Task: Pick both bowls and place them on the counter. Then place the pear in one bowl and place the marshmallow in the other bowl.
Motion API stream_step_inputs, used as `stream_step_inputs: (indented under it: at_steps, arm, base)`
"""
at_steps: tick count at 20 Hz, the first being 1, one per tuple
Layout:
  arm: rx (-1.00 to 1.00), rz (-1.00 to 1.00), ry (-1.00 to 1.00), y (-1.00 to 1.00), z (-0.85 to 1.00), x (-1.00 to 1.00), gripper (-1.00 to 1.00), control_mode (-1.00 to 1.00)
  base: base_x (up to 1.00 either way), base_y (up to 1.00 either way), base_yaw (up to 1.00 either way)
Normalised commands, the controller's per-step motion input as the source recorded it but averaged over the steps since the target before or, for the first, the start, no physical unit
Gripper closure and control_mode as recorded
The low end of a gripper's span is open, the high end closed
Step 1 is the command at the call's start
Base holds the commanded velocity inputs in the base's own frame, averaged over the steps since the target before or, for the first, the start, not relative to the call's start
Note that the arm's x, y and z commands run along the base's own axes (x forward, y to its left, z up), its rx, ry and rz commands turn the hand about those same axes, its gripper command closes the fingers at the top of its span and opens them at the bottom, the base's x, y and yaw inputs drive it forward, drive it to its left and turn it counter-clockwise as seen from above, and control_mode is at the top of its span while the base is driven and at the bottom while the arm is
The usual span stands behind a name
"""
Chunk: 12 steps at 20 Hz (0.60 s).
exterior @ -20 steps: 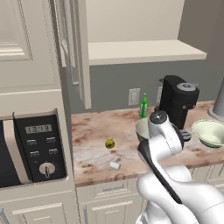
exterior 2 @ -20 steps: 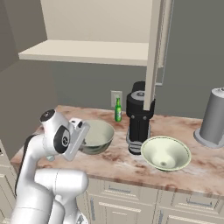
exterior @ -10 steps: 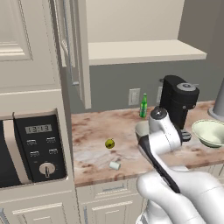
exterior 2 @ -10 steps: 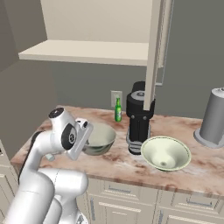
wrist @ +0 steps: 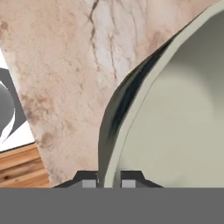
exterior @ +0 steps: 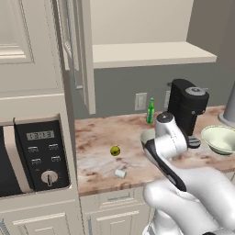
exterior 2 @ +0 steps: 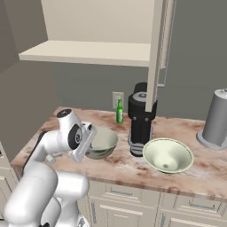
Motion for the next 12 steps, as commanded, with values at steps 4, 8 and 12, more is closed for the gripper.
stream_step_inputs:
  at_steps: [4,8,12]
  arm:
    - [0.0,0.05,0.0,0.0,-0.56,0.02,1.0,-1.0]
    - [0.0,0.05,0.0,0.0,-0.58,0.0,1.0,-1.0]
    - [0.0,0.05,0.0,0.0,-0.53,0.06,-1.0,-1.0]
  base:
    - [0.0,0.0,0.0]
    - [0.0,0.0,0.0]
    - [0.0,0.0,0.0]
